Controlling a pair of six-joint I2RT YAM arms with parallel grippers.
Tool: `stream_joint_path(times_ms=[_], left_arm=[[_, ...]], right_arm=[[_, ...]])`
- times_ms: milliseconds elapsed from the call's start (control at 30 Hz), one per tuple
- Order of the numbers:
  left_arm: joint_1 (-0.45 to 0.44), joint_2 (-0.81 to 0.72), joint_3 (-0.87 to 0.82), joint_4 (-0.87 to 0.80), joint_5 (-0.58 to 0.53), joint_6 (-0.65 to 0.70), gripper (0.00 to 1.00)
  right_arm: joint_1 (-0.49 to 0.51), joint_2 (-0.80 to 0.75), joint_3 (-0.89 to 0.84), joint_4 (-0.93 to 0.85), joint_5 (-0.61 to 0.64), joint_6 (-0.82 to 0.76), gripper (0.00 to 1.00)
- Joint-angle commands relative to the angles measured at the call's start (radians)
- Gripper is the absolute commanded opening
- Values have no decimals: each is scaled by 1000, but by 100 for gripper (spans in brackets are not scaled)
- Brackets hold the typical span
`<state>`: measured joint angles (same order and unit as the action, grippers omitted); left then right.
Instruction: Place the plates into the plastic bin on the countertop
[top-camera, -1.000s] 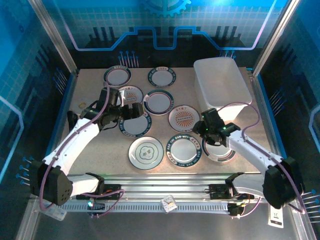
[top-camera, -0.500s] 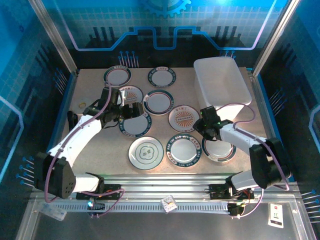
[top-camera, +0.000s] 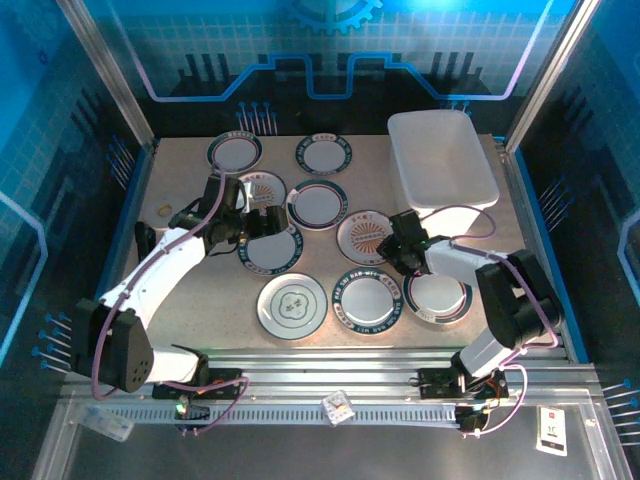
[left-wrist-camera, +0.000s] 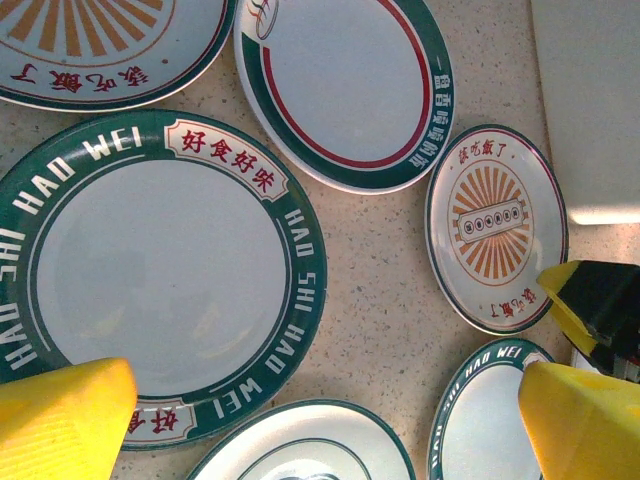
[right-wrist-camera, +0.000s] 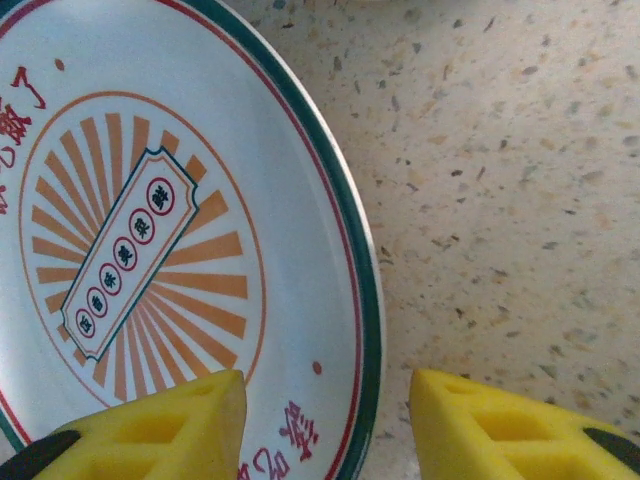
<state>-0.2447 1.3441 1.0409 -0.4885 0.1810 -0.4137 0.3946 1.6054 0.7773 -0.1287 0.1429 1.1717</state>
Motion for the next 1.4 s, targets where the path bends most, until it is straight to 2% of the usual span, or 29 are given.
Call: stream_joint_path(times_ms=[0, 133, 400, 700, 1033, 1367], left_arm=[[8, 6, 8, -7, 12, 1, 99], [8, 9, 7, -9, 8, -6, 99], [8, -3, 5, -16, 5, -15, 99], [8, -11, 13, -28, 24, -26, 99], [7, -40, 16, -42, 28, -34, 99], [-10, -46, 33, -38, 42, -46, 99]], right_arm=[[18, 33, 13, 59, 16, 37, 46], [22, 51, 11, 78, 22, 51, 41], [33, 29, -32, 124, 43, 75, 23], [51, -32, -66, 132, 84, 101, 15], [100, -237, -105, 74, 188, 166, 7], [156, -496, -87, -59, 301, 152, 1]])
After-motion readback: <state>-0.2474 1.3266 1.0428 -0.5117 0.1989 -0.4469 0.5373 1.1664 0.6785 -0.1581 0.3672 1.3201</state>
